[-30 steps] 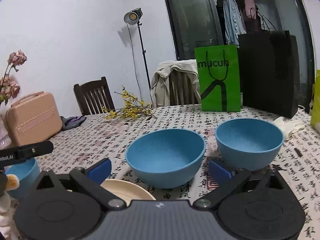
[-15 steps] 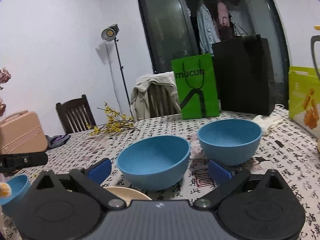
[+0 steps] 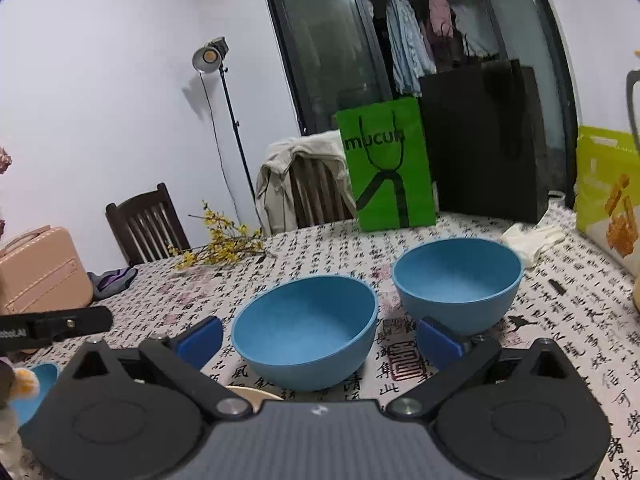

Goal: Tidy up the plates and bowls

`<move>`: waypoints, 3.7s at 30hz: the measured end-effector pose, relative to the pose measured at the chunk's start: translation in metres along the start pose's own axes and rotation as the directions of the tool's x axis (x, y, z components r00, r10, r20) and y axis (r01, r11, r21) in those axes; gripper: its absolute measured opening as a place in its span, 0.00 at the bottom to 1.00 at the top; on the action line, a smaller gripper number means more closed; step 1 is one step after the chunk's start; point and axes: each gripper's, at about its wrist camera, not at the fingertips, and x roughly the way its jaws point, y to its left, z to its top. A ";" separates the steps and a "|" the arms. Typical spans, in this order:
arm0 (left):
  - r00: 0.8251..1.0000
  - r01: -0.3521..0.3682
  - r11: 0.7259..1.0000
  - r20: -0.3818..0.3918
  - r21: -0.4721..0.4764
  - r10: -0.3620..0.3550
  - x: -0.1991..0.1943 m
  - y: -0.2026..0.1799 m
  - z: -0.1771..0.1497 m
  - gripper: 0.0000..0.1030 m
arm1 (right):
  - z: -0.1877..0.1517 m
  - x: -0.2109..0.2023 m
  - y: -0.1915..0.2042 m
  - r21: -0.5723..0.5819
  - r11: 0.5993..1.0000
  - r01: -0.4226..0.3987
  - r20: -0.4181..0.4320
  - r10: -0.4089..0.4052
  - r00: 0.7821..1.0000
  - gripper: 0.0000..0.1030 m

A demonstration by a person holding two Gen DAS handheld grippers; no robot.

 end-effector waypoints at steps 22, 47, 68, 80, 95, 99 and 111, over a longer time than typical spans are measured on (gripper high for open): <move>0.976 -0.010 0.999 -0.217 0.030 0.017 0.084 -0.027 0.030 1.00 | 0.015 0.044 -0.021 0.038 0.994 0.102 -0.170 -0.094 0.981 1.00; 0.925 -0.066 0.997 -0.373 0.029 0.072 0.150 -0.052 0.025 1.00 | 0.011 0.087 -0.033 0.061 0.994 0.094 -0.308 -0.071 0.949 0.77; 0.900 -0.031 1.000 -0.434 0.002 0.029 0.175 -0.060 0.015 0.31 | 0.015 0.127 -0.029 -0.001 0.994 0.112 -0.385 -0.104 0.917 0.30; 0.904 -0.025 1.000 -0.426 0.013 0.028 0.176 -0.061 0.016 0.17 | 0.014 0.131 -0.031 0.014 0.993 0.117 -0.408 -0.101 0.907 0.15; 0.909 -0.028 1.000 -0.415 0.009 0.029 0.169 -0.060 0.017 0.17 | 0.015 0.131 -0.030 0.030 0.992 0.122 -0.415 -0.099 0.905 0.15; 0.913 -0.028 1.000 -0.408 0.007 0.029 0.164 -0.060 0.018 0.17 | 0.016 0.128 -0.028 0.026 0.992 0.122 -0.405 -0.101 0.909 0.15; 0.924 -0.036 0.999 -0.381 0.000 0.033 0.149 -0.057 0.023 0.17 | 0.022 0.116 -0.019 0.018 0.994 0.111 -0.381 -0.095 0.920 0.15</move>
